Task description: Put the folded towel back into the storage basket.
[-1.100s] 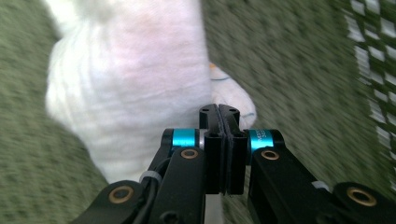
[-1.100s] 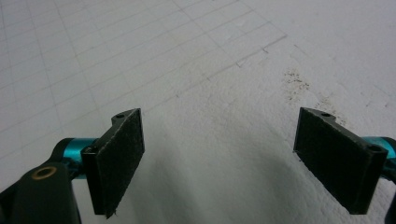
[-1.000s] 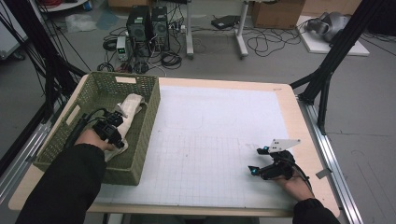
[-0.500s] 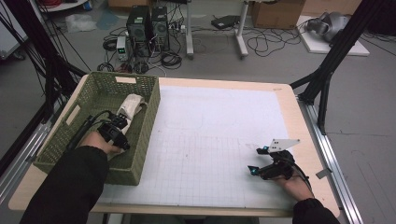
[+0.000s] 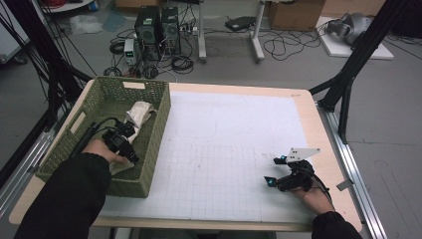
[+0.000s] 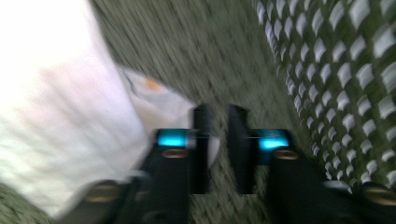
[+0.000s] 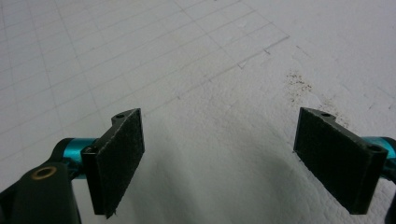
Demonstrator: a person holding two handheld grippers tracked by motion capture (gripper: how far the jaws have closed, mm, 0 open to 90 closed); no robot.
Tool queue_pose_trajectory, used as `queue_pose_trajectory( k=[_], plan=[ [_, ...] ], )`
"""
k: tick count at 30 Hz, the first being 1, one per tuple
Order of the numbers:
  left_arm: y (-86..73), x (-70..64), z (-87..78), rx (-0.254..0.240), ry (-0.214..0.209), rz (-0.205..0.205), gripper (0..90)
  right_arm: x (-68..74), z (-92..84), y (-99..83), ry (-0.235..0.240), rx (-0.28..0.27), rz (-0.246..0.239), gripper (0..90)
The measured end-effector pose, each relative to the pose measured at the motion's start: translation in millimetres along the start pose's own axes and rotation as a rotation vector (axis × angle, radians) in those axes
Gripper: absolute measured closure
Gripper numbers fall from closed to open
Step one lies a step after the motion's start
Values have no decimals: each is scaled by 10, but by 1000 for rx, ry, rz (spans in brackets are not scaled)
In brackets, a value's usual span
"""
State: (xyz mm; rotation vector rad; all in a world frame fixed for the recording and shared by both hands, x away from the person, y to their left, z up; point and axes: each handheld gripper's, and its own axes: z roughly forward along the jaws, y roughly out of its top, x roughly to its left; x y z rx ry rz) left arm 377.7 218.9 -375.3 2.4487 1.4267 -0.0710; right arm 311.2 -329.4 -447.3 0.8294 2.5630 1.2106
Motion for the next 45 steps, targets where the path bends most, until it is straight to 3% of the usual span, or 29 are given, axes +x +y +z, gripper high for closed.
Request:
queue_pose_trajectory(
  k=[3,5,9,14,16,19,21,26,28,31,32,34,36,38,42,45],
  plan=[
    [-4,24,-120,-72,49,-26,673,3,6,0,3,5,3,152],
    [-10,23,-154,-87,75,-29,654,3,7,-1,2,7,1,152],
    [-24,0,-129,-44,126,-31,584,2,5,0,4,7,3,152],
    [-50,5,-64,0,255,-21,547,2,8,-2,5,8,2,152],
    [-68,17,-13,36,279,-23,572,0,10,-2,7,6,2,152],
    [-88,47,71,66,272,-18,811,1,9,-1,7,7,2,153],
    [-77,69,89,69,285,-24,873,2,7,-1,6,4,5,152],
    [-40,155,-66,-105,222,-126,878,4,10,-1,7,9,2,153],
    [-27,189,-76,-189,174,-177,877,7,11,0,8,9,2,153],
    [8,210,9,-236,139,-220,875,11,15,1,5,8,-3,153],
    [21,214,56,-237,131,-228,873,15,15,1,10,13,-2,153],
    [32,221,143,-162,123,-235,858,19,22,1,11,14,-8,153],
    [19,213,188,-122,105,-218,818,16,19,0,12,14,-4,153],
    [19,185,191,-99,82,-216,703,7,16,-1,11,9,-4,153],
    [7,108,235,-46,107,-161,550,18,11,2,16,10,-7,158],
    [10,33,272,-36,173,-115,560,21,10,10,13,9,-7,158]
  ],
)
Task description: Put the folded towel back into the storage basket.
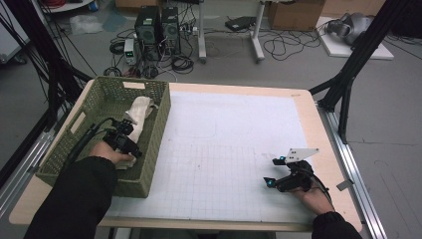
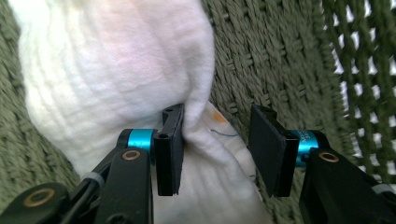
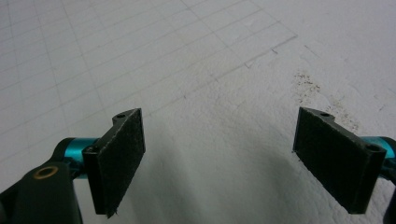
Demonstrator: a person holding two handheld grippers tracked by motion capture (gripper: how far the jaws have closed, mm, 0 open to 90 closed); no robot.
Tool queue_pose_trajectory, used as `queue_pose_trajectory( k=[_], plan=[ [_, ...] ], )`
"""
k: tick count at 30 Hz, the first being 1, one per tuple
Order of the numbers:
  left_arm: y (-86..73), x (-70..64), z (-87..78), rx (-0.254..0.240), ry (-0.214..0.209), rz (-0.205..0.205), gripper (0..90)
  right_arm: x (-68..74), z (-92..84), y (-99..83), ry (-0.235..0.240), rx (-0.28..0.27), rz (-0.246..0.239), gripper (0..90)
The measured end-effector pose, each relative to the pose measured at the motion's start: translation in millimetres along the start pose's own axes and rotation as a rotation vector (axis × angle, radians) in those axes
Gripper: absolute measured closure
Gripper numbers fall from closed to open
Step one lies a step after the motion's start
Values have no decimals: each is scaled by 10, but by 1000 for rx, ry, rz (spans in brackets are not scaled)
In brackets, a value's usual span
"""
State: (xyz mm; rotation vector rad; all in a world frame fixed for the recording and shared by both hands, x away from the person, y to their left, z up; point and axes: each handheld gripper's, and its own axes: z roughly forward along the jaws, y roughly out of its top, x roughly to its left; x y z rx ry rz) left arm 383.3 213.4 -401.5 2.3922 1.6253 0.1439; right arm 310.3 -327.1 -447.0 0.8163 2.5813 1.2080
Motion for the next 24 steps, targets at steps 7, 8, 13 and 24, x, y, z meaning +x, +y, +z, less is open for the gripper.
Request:
queue_pose_trajectory(
  k=[7,8,13,24],
  plan=[
    [9,-62,-51,108,112,167,852,-5,-10,14,3,-11,3,157],
    [-7,-40,-78,140,100,175,853,-6,-16,14,2,-9,7,158],
    [-60,20,-98,163,35,188,844,1,2,14,3,-3,0,158],
    [-21,195,-280,-51,-45,45,796,3,0,15,-2,1,1,157]
  ],
)
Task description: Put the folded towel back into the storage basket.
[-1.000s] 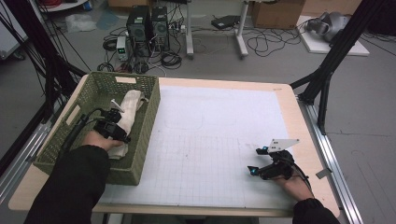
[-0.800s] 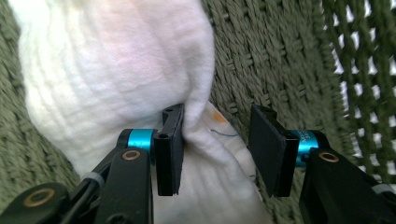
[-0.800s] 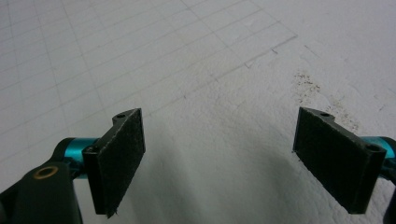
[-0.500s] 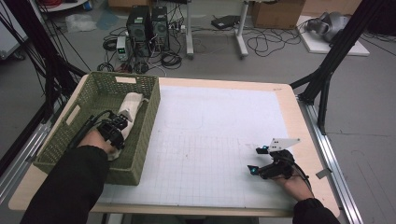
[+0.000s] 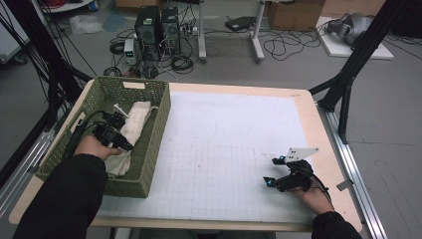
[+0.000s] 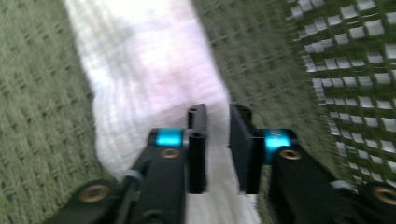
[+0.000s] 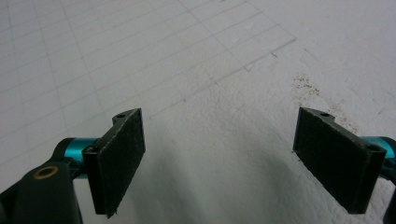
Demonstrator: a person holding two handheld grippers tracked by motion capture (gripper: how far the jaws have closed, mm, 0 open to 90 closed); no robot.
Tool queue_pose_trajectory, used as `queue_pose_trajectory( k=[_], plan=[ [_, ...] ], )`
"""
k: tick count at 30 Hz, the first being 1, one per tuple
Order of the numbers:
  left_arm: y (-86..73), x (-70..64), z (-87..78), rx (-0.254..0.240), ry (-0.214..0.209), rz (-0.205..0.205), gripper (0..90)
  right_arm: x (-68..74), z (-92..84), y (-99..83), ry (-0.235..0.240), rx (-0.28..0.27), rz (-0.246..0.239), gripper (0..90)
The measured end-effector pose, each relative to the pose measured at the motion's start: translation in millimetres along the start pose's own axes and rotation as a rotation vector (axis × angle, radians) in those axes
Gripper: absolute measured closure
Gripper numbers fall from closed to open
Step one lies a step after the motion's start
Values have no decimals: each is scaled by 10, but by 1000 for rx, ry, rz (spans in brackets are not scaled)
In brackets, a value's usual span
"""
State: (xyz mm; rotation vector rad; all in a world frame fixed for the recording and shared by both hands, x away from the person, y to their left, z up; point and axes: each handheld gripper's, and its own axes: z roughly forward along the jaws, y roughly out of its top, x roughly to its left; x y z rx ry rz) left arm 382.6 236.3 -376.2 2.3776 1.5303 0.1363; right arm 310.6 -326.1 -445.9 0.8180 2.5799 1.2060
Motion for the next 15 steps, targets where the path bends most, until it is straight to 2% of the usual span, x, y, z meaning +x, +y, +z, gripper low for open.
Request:
queue_pose_trajectory(
  k=[4,6,8,11,15],
  plan=[
    [-13,-17,204,42,-4,-4,796,-1,-3,0,1,-4,0,158],
    [-3,-34,213,37,-15,5,784,-5,-10,1,2,-9,1,157],
    [2,-32,197,30,-22,-4,749,-3,-20,5,-2,-15,2,157],
    [4,-24,140,-12,-22,-3,715,-5,-32,12,-2,-24,4,157],
    [20,-4,19,-113,-33,-25,671,2,-67,35,-11,-44,-1,156]
  ],
)
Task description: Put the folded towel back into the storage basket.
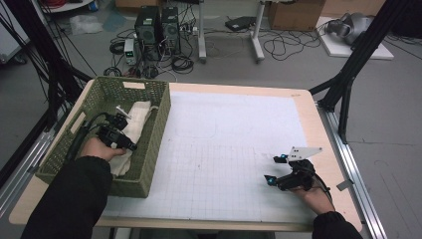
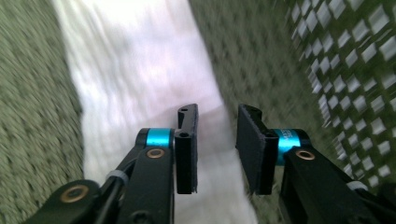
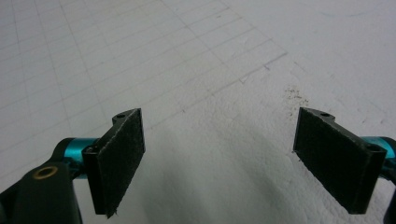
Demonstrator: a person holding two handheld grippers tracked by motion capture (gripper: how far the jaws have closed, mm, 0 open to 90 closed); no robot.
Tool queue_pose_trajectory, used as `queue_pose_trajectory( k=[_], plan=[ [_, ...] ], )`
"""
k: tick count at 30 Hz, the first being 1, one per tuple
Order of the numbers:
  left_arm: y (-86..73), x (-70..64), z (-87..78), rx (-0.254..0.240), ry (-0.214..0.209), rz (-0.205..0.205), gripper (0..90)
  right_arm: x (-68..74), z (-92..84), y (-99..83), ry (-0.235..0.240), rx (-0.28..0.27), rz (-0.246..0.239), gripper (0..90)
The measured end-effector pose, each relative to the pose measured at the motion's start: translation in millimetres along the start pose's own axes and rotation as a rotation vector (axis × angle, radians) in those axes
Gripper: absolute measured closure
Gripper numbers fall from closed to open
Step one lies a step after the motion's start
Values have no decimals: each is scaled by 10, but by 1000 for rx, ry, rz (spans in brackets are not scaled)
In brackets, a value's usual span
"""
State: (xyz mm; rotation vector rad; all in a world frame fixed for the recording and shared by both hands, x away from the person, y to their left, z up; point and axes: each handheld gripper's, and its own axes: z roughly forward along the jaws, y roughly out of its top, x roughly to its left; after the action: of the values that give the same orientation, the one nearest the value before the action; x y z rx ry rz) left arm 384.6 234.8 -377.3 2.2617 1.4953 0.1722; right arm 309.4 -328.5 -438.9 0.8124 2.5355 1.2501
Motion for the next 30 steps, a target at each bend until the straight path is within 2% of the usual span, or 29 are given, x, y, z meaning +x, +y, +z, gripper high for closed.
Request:
queue_pose_trajectory(
  k=[4,12,18,30],
  plan=[
    [6,34,-112,-84,1,-16,632,4,-32,28,-6,-18,12,145],
    [6,44,-185,-146,-45,-27,571,12,-52,46,-7,-34,16,135],
    [5,64,-223,-176,-60,-49,537,9,-77,49,-10,-45,25,127],
    [-29,88,-266,-202,-77,-74,495,7,-92,61,-21,-57,28,124]
  ],
)
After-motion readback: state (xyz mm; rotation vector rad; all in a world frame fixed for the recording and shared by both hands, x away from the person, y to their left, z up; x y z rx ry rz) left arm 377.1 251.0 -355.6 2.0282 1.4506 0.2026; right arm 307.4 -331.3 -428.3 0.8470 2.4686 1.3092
